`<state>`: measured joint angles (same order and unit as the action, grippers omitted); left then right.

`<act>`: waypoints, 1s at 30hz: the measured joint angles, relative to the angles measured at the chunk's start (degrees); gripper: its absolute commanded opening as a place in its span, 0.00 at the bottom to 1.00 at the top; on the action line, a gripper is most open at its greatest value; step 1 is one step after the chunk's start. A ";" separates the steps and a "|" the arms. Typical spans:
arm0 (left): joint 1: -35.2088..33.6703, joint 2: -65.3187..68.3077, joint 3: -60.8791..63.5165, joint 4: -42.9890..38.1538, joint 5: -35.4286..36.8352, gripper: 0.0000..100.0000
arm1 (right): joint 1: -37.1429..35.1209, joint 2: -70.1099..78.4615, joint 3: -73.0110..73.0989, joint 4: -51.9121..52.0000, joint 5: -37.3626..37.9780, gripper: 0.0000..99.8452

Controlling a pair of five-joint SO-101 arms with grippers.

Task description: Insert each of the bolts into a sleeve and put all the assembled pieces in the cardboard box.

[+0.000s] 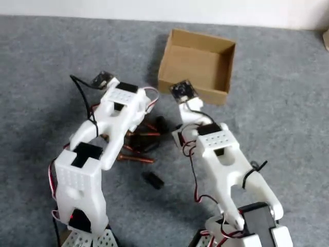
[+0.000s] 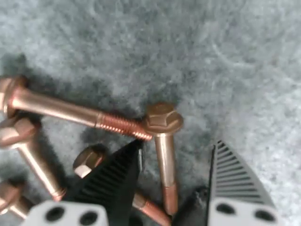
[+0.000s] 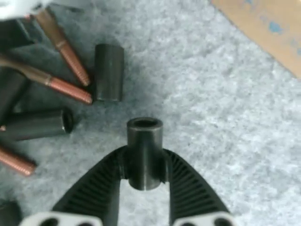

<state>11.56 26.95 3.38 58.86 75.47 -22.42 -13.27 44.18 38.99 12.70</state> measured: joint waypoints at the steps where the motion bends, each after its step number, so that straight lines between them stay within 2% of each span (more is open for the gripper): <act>1: 0.00 0.00 0.00 0.00 0.00 0.21 | 0.35 0.00 0.00 -0.09 0.00 0.01; 13: 0.26 0.44 -0.09 0.00 0.00 0.21 | 0.62 0.00 0.00 -2.29 0.00 0.01; 15: 1.05 0.97 -0.88 1.14 -0.09 0.16 | 0.62 0.00 0.00 -2.37 0.00 0.01; 18: 1.41 2.20 -2.81 3.16 -2.20 0.01 | 0.62 0.00 0.00 -2.37 0.00 0.01; 23: 1.41 4.48 -6.59 4.66 -5.54 0.00 | 0.88 0.00 0.00 -2.46 0.00 0.01; 30: 1.32 5.19 -8.18 6.95 -5.80 0.01 | 0.88 0.00 0.00 -2.46 0.00 0.01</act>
<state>12.88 32.13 -4.79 65.80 69.67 -21.54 -13.27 44.18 36.53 12.70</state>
